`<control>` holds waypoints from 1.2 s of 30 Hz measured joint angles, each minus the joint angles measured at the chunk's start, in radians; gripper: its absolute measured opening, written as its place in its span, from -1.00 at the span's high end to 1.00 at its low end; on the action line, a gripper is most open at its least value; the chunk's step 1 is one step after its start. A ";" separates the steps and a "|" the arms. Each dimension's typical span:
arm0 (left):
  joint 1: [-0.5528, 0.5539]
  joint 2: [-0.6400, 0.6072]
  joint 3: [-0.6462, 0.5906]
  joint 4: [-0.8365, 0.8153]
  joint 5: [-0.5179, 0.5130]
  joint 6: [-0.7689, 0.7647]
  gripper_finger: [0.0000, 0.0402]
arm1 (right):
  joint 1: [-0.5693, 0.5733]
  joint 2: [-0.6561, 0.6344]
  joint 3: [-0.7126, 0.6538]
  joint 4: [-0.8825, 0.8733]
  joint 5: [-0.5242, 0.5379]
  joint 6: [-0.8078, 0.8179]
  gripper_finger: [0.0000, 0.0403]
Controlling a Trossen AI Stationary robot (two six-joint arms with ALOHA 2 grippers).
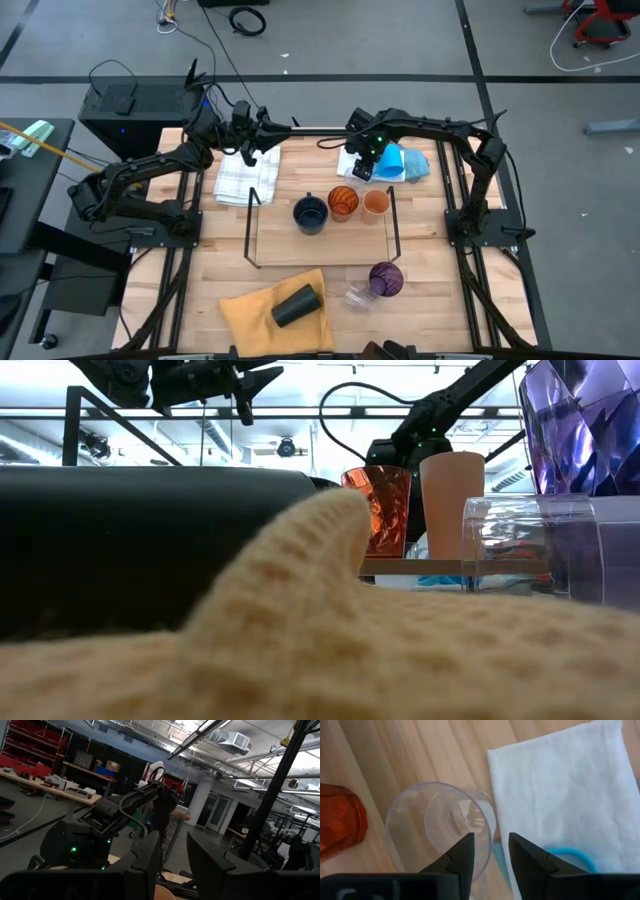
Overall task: Stack small to large cups/mugs on shelf
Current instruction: Put the top transparent cup on the shelf
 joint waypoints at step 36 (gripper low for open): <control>0.022 -0.013 0.000 0.010 0.001 0.020 0.47 | -0.014 0.000 0.255 -0.065 0.006 -0.001 0.99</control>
